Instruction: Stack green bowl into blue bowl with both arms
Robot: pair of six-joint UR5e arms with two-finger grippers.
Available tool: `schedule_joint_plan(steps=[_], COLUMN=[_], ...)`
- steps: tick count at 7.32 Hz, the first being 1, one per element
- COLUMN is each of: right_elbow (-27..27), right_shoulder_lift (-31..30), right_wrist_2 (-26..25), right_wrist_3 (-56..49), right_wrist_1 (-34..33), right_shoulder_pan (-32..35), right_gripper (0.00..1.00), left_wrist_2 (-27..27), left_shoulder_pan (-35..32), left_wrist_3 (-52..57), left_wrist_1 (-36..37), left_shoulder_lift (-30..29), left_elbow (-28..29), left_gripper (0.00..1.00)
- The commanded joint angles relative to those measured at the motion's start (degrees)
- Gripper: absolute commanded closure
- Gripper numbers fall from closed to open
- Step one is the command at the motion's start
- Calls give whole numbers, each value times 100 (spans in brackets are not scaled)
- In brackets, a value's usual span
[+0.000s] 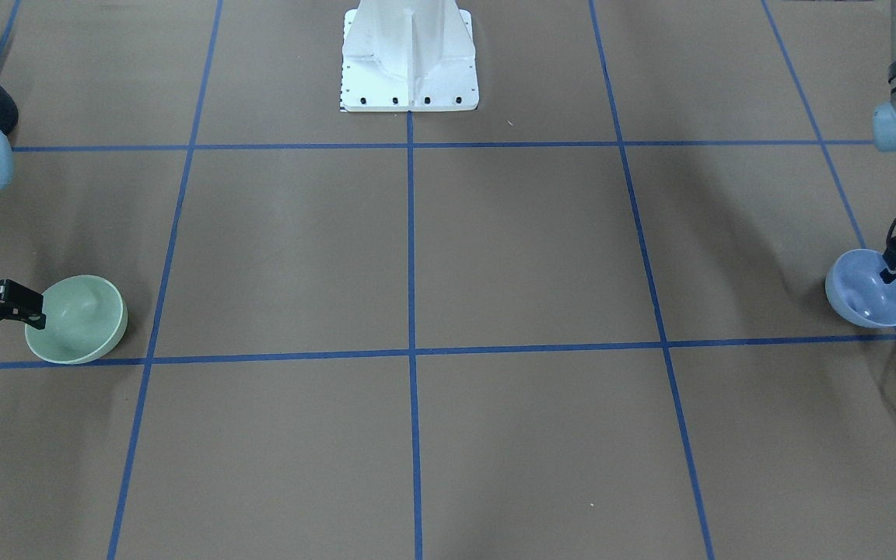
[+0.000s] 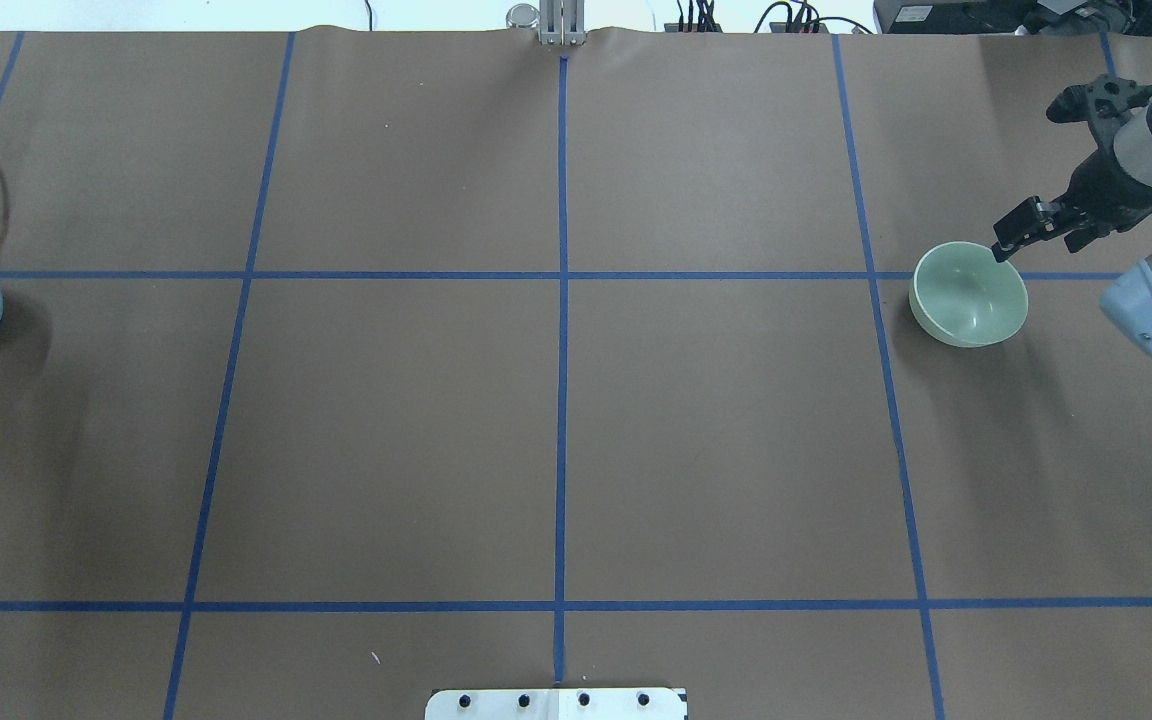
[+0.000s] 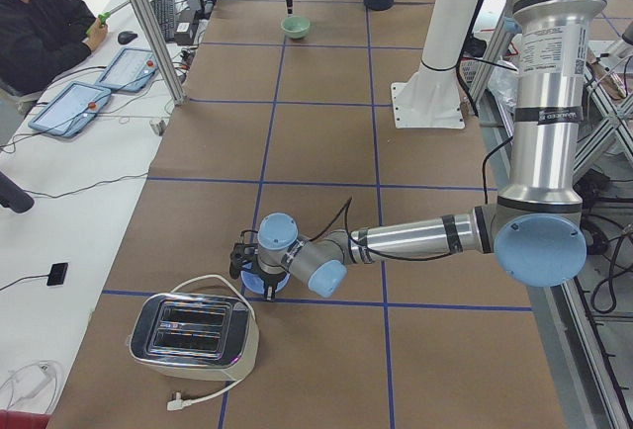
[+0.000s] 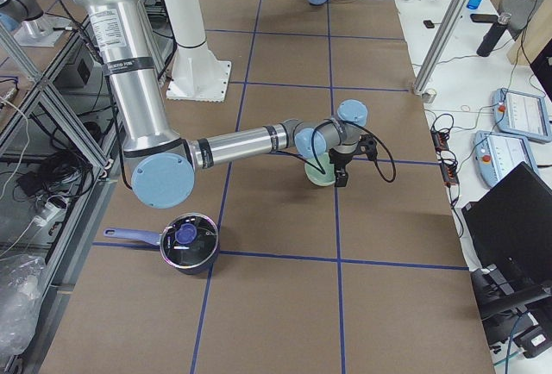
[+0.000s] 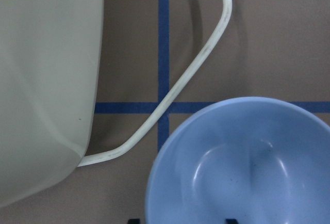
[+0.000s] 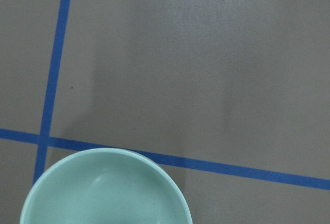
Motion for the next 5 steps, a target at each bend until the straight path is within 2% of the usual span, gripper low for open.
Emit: schedule_joint_plan(steps=[1, 2, 5], right_elbow=[-5, -5, -14], right_shoulder_lift=[15, 15, 33], right_wrist_2=[0, 0, 0], right_wrist_3=[9, 9, 0], right_wrist_1=[0, 0, 0], right_shoulder_pan=[-1, -1, -1], right_gripper=[0, 0, 0], left_wrist_2=[2, 2, -24], left_shoulder_pan=[18, 27, 44], left_wrist_3=[0, 9, 44], left_wrist_1=[3, 3, 3], left_shoulder_lift=[-6, -6, -41], left_elbow=[0, 0, -35], left_gripper=[95, 100, 100])
